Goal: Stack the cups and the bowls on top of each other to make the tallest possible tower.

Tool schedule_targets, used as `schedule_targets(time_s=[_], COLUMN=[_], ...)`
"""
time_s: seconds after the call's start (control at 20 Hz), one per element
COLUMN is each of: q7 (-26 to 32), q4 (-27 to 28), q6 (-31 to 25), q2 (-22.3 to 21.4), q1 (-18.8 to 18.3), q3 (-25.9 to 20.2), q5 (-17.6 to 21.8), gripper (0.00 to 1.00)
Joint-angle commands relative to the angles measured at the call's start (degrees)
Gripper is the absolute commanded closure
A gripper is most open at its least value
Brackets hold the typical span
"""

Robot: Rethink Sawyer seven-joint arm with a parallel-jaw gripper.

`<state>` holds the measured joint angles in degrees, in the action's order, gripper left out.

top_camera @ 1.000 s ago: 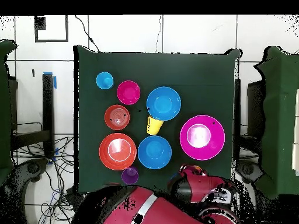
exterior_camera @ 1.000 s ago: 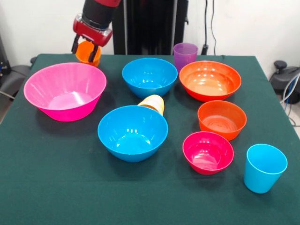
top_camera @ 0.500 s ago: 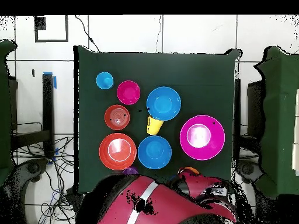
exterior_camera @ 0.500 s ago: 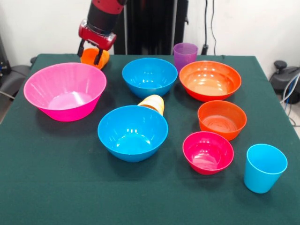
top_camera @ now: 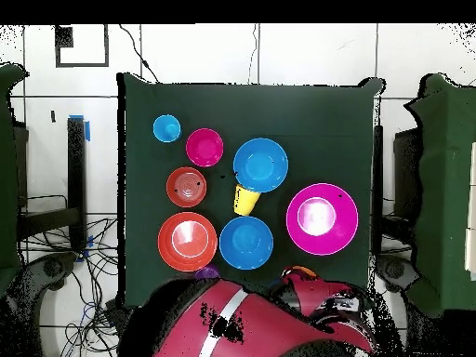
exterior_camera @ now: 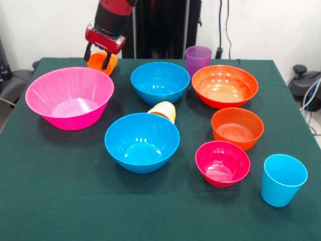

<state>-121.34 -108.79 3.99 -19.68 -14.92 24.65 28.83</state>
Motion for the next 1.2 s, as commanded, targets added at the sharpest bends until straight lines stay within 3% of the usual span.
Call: schedule_targets(time_s=[0.05, 0.9, 1.2], q7=[-4.03, -3.79, -2.46], q4=[2.63, 1.72, -2.49], q6=[-0.20, -2.18, -6.92], q2=[-0.64, -2.42, -7.87], q1=[0.70, -0.82, -6.32], q3=[-6.73, -6.90, -8.35], q5=[-0.24, -0.33, 0.13], gripper=[0.00, 0.00, 0.00])
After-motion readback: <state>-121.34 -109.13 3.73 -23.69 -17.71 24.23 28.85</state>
